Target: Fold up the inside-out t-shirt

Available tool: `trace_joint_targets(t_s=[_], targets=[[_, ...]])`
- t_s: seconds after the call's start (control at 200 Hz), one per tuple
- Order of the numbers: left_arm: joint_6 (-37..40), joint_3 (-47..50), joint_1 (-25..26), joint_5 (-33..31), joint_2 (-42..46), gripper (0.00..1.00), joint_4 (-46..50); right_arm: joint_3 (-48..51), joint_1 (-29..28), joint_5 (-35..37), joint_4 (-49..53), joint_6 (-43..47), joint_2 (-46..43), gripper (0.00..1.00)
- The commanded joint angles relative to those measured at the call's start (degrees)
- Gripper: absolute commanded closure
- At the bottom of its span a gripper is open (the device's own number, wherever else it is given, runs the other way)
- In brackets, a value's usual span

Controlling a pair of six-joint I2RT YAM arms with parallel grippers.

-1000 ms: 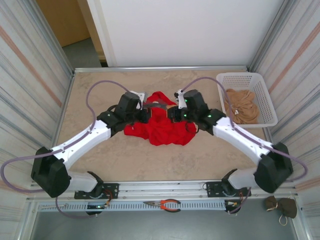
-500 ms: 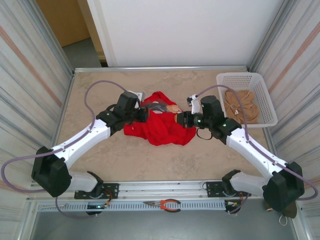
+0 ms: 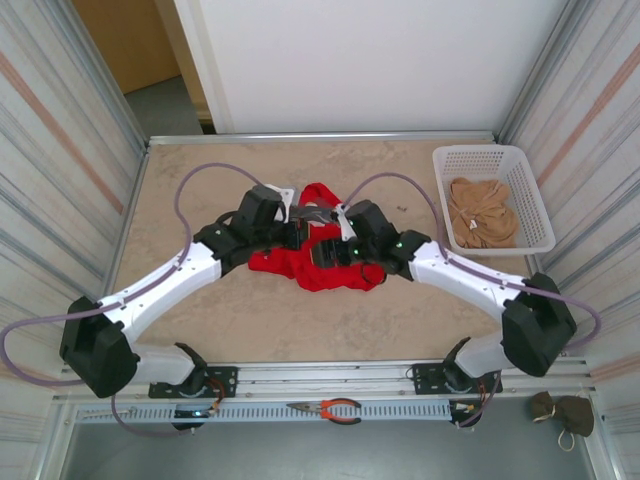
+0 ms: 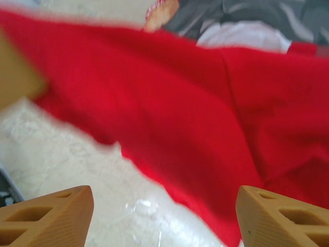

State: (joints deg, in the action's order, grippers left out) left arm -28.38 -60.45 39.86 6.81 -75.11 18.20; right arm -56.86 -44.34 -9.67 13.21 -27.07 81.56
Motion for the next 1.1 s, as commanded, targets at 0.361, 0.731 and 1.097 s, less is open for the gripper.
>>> trace_joint_targets(t_s=[0.361,0.731,1.097], targets=[[-2.68,-1.96,-2.5,-1.64,4.6,0.51,0.72,-4.73,7.74,-0.13,0.27,1.71,-3.09,1.0],[2.88,13.95,-4.55,-3.11,4.62,0.34,-6.8,-12.79,17.34,-5.89,7.6,1.87,-13.84,1.0],[12.75,3.96,7.53,-19.75,-13.96,0.28,-9.43,-16.44,17.61,-6.92,9.31,1.96,-14.63,1.0]])
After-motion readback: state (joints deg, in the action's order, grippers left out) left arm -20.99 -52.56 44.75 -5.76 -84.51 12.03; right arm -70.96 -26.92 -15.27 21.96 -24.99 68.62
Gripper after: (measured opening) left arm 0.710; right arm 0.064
